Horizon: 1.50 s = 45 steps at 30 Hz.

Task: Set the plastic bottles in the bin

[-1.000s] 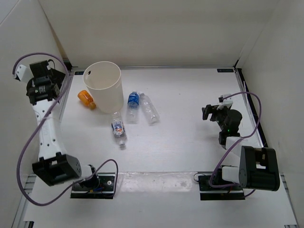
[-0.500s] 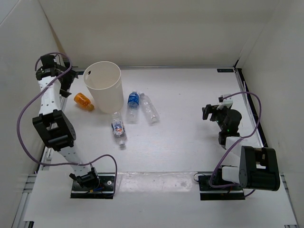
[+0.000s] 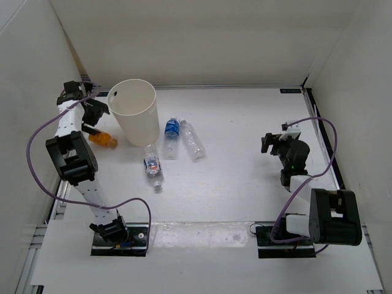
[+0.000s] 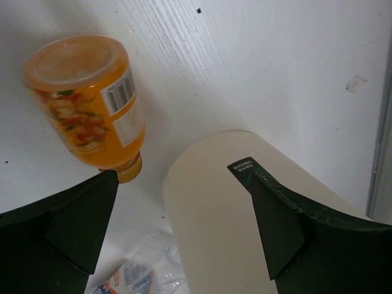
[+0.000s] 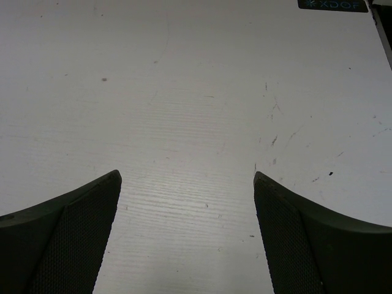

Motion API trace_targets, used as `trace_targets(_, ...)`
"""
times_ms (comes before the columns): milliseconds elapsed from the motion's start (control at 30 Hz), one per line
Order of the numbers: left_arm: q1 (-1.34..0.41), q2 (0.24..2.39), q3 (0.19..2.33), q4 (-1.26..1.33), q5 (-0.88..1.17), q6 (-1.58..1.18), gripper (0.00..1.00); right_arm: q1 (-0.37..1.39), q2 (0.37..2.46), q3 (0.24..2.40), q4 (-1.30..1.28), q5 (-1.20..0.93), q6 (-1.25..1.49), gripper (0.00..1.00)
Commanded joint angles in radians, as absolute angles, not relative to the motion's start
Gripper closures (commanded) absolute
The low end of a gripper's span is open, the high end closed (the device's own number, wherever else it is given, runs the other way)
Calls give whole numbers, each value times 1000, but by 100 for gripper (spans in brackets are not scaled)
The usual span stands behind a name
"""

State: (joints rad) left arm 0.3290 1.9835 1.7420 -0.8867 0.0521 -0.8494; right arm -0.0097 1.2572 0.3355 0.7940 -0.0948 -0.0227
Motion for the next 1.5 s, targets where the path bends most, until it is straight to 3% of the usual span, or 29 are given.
trace_targets(0, 327, 1986, 1732, -907, 37, -833, 0, -2, 1252, 373, 805, -29, -8, 10)
trace_targets(467, 328, 1839, 1507, -927, -100, -871, 0, -2, 1250, 373, 807, -15, -11, 10)
trace_targets(1133, 425, 2106, 1664, -994, -3, -867, 0, 37, 1247, 374, 796, -5, -8, 10)
trace_targets(1200, 425, 2123, 1655, -999, 20, -867, 4, 37, 1247, 376, 795, -5, -8, 10)
trace_targets(1367, 425, 2077, 1618, -983, 20, -870, 30, 38, 1249, 376, 799, -5, -11, 10)
trace_targets(1467, 425, 2028, 1612, -996, 6, -871, 30, 37, 1250, 374, 802, -5, -12, 10)
